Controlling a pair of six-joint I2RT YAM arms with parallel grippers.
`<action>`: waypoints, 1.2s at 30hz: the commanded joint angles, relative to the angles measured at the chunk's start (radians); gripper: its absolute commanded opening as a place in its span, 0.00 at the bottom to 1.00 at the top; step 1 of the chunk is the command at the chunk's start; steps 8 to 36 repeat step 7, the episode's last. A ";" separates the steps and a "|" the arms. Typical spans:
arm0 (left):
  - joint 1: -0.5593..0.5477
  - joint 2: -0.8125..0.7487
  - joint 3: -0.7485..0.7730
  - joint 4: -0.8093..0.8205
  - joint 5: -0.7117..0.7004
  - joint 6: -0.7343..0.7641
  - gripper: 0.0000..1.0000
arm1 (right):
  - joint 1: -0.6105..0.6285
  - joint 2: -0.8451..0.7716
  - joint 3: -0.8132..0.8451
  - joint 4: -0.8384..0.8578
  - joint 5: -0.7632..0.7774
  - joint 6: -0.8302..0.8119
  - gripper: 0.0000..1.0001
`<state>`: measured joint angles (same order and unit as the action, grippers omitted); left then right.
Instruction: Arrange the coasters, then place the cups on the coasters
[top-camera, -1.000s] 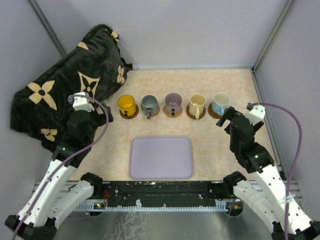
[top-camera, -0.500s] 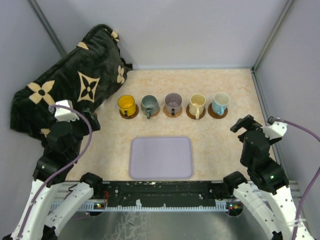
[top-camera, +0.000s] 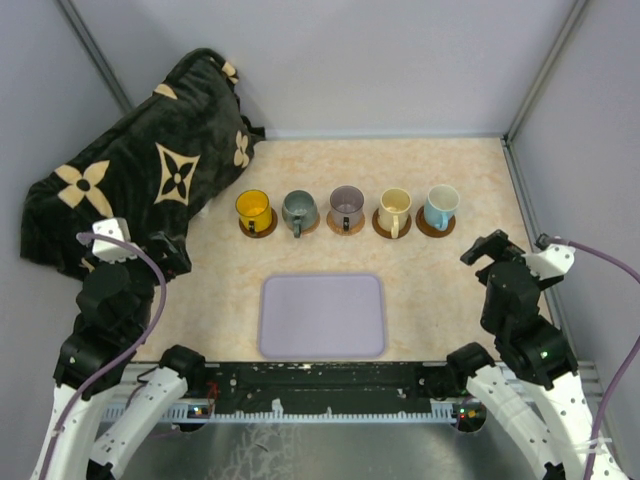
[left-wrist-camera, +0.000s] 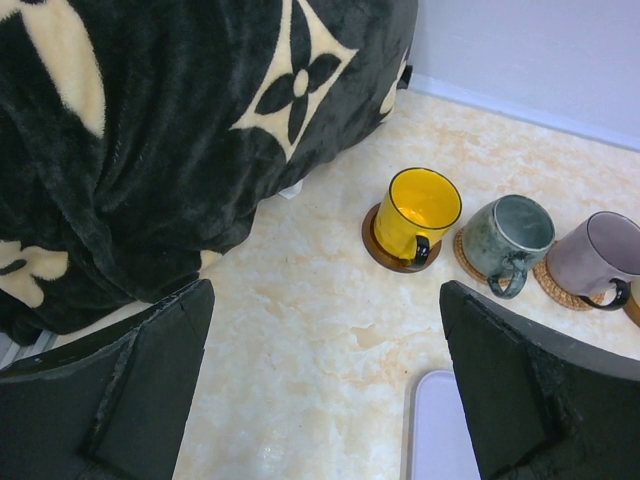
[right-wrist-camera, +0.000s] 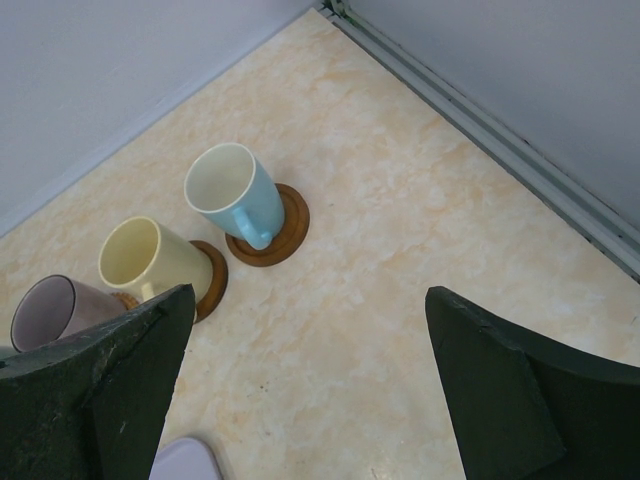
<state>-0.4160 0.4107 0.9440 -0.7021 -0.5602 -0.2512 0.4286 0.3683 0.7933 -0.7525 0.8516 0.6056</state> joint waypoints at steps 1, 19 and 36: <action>0.005 -0.006 -0.014 0.012 -0.011 -0.017 1.00 | -0.008 -0.006 0.007 0.019 0.020 0.011 0.99; 0.004 -0.014 -0.016 0.011 -0.038 -0.026 1.00 | -0.009 -0.005 0.003 0.018 0.017 0.008 0.99; 0.004 -0.014 -0.016 0.011 -0.038 -0.026 1.00 | -0.009 -0.005 0.003 0.018 0.017 0.008 0.99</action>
